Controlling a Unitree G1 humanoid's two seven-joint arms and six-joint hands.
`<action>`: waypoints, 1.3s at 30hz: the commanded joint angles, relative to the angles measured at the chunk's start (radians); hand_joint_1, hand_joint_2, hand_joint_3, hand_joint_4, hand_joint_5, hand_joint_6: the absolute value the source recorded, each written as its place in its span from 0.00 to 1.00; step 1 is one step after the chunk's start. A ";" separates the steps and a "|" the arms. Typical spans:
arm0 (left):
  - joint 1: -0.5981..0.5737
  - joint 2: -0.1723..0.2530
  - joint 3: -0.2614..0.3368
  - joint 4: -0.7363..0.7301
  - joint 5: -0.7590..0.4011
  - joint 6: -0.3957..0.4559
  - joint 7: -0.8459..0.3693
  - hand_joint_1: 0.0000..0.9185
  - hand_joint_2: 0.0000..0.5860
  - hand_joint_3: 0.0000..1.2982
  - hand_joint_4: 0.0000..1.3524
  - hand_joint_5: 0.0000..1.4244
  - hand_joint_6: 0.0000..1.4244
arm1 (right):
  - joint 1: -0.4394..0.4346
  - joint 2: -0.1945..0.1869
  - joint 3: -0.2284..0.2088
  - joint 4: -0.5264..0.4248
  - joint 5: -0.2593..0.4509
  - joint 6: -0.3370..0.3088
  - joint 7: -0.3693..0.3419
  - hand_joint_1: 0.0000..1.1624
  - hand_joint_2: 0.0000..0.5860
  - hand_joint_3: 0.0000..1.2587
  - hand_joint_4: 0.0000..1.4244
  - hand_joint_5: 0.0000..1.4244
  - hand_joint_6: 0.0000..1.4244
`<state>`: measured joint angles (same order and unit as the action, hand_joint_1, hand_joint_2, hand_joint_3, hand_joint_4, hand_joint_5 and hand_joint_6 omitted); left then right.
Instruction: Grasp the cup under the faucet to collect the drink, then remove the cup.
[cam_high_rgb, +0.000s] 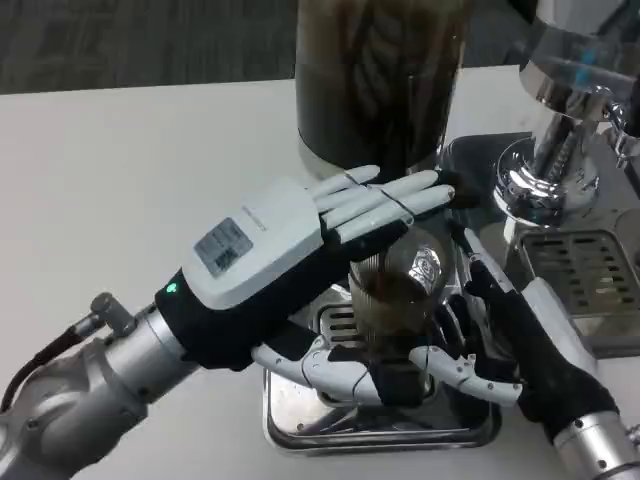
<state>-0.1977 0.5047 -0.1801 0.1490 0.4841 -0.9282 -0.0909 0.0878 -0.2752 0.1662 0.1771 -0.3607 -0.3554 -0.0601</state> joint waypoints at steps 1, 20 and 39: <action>0.032 0.024 -0.014 -0.003 0.028 0.003 -0.022 0.00 0.20 0.12 0.07 0.18 0.10 | -0.031 0.017 -0.002 0.040 0.012 0.001 0.003 0.48 0.33 0.00 0.00 0.00 0.10; 0.018 0.031 -0.014 0.010 0.006 0.020 -0.026 0.00 0.27 0.13 0.07 0.19 0.10 | -0.113 0.064 0.006 0.155 0.049 -0.039 0.015 0.50 0.32 0.00 0.00 0.00 0.11; 0.053 -0.013 0.145 -0.029 -0.002 0.030 0.136 0.00 0.29 0.10 0.01 0.13 0.05 | -0.113 0.082 0.016 0.176 0.036 -0.067 0.007 0.51 0.32 0.00 0.00 0.00 0.12</action>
<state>-0.1504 0.5011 -0.0679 0.1296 0.4846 -0.8962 0.0092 -0.0282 -0.1977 0.1736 0.3456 -0.3244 -0.4138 -0.0554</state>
